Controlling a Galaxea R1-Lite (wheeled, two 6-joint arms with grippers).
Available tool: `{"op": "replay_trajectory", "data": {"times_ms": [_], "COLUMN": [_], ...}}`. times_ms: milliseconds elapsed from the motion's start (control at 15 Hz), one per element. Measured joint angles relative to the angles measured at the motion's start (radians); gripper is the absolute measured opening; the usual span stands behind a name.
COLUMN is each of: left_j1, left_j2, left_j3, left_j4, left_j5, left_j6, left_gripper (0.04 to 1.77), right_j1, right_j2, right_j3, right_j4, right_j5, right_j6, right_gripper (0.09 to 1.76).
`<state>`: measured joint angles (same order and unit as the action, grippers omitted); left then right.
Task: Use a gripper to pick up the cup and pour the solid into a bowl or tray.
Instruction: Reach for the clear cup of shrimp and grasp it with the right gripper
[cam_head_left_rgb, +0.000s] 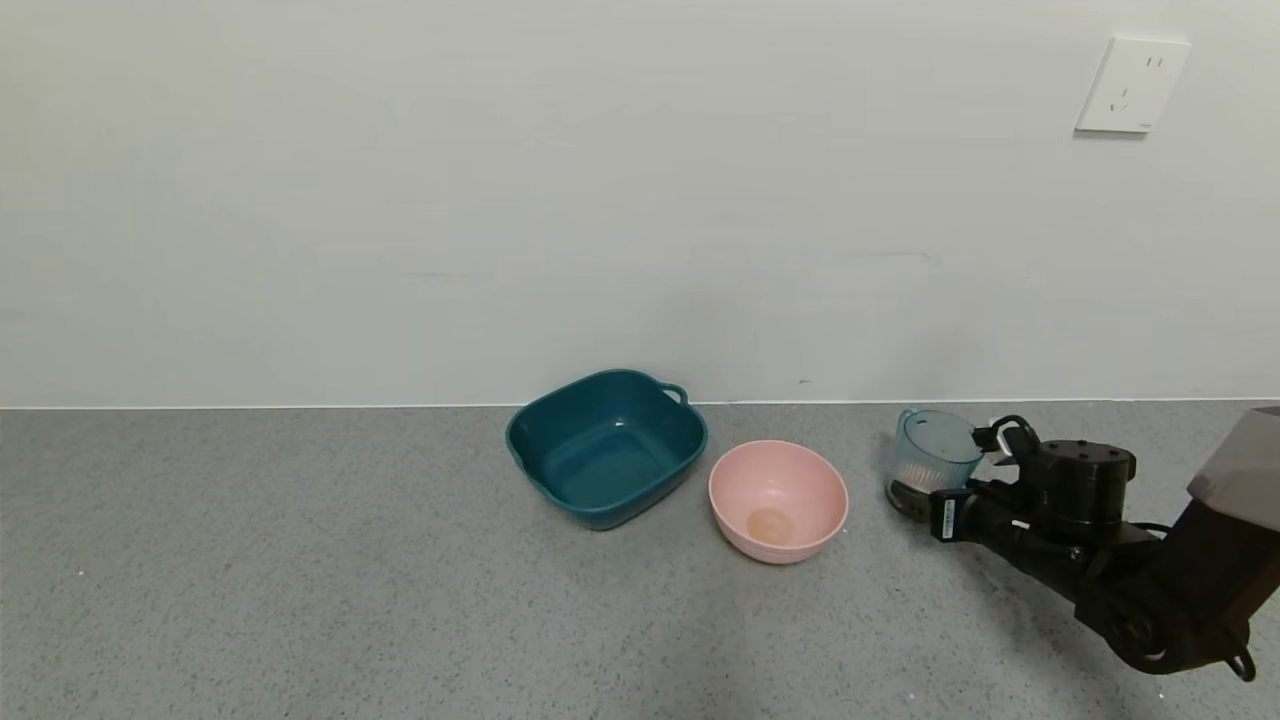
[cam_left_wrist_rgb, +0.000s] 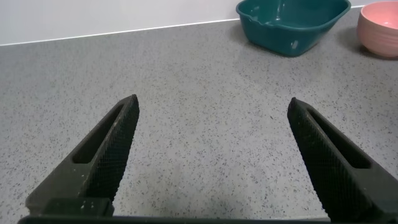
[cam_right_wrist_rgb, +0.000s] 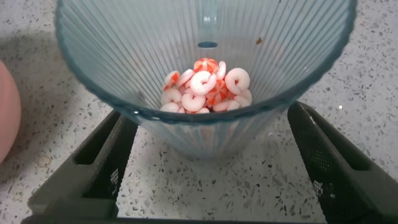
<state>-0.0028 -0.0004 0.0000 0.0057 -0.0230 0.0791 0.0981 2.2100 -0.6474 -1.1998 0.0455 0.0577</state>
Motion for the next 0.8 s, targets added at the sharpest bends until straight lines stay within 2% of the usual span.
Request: {"op": "replay_trajectory", "data": {"times_ms": [800], "left_j1": [0.0], "left_j2": [0.0], "left_j3": [0.0], "left_j4": [0.0], "left_j5": [0.0], "left_j6": [0.0], "left_gripper": [1.72], "right_j1": [0.002], "right_j2": [0.021], "right_j3": [-0.052], "right_j4": [0.004], "right_j5": [-0.001], "right_j6": [-0.011], "right_gripper": [1.71]}}
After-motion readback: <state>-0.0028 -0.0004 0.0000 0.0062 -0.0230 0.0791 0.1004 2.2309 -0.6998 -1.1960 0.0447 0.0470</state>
